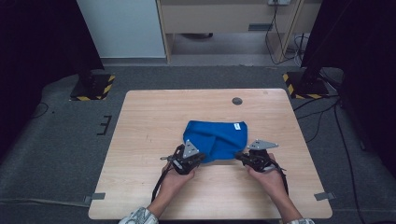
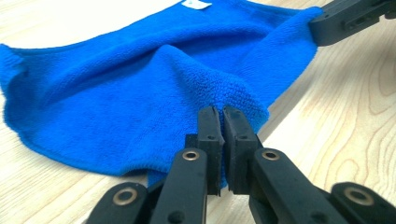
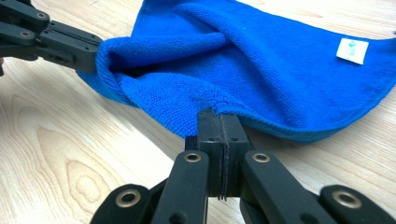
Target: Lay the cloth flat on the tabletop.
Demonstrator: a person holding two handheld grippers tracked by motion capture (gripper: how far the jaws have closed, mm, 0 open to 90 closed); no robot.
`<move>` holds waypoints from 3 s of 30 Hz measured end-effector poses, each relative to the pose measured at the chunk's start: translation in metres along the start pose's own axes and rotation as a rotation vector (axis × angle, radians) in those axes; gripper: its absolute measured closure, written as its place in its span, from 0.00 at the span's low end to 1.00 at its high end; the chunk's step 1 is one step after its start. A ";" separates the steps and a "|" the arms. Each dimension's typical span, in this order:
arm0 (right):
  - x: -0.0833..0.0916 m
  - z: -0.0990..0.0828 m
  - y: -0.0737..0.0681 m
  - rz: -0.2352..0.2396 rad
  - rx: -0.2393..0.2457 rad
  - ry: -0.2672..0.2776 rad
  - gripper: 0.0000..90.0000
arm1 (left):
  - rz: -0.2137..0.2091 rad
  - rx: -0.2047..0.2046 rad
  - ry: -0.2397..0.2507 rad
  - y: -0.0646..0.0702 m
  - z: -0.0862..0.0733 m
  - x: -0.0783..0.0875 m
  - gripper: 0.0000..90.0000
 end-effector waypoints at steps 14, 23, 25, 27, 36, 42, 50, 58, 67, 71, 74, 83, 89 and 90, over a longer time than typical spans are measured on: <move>0.015 -0.005 0.023 -0.030 -0.057 0.010 1.00 | 0.023 0.052 0.031 -0.023 0.001 0.014 0.95; 0.016 -0.005 0.038 -0.044 -0.082 -0.004 1.00 | 0.053 0.065 -0.004 -0.048 0.000 0.007 0.95; 0.012 -0.004 0.044 -0.052 -0.085 -0.027 1.00 | 0.046 0.084 -0.012 -0.056 0.000 0.003 0.95; 0.007 -0.002 0.050 -0.058 -0.082 -0.042 1.00 | 0.040 0.098 -0.030 -0.062 -0.001 -0.002 0.95; -0.020 0.012 0.066 -0.087 -0.096 -0.086 0.97 | 0.059 0.096 -0.057 -0.065 -0.009 -0.009 0.84; -0.012 0.006 0.063 -0.098 -0.107 -0.080 0.70 | 0.071 0.069 -0.033 -0.062 -0.014 0.008 0.71; 0.018 -0.011 0.055 -0.102 -0.107 -0.031 0.56 | 0.089 0.069 -0.010 -0.061 -0.013 0.019 0.69; 0.010 -0.018 0.041 -0.061 -0.065 -0.045 0.65 | 0.104 0.082 0.002 -0.067 -0.016 0.027 0.69; -0.008 -0.010 0.035 -0.054 -0.039 -0.064 0.91 | 0.112 0.095 0.020 -0.074 -0.025 0.041 0.68; 0.000 -0.006 0.033 -0.025 -0.044 -0.036 0.99 | 0.114 0.104 0.033 -0.077 -0.029 0.050 0.67; 0.008 -0.005 0.033 -0.005 -0.059 -0.020 0.99 | 0.102 0.117 0.033 -0.076 -0.034 0.053 0.65; 0.021 -0.004 0.037 0.010 -0.087 0.000 0.99 | 0.095 0.082 0.027 -0.069 -0.038 0.052 0.53; 0.022 -0.001 0.042 0.014 -0.114 0.008 0.99 | 0.114 0.049 -0.048 -0.073 -0.044 0.033 0.53; 0.019 -0.001 0.043 0.011 -0.113 0.002 0.99 | 0.116 0.040 -0.062 -0.073 -0.044 0.030 0.53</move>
Point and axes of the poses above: each handheld gripper's, and its own axes: x roughly backward along the jaws, z roughly out of its top, y roughly to its right, the point moved 6 cm from there along -x, roughly forward along the jaws, and after that the axes turned 10 degrees about -y, right-handed, at the moved point
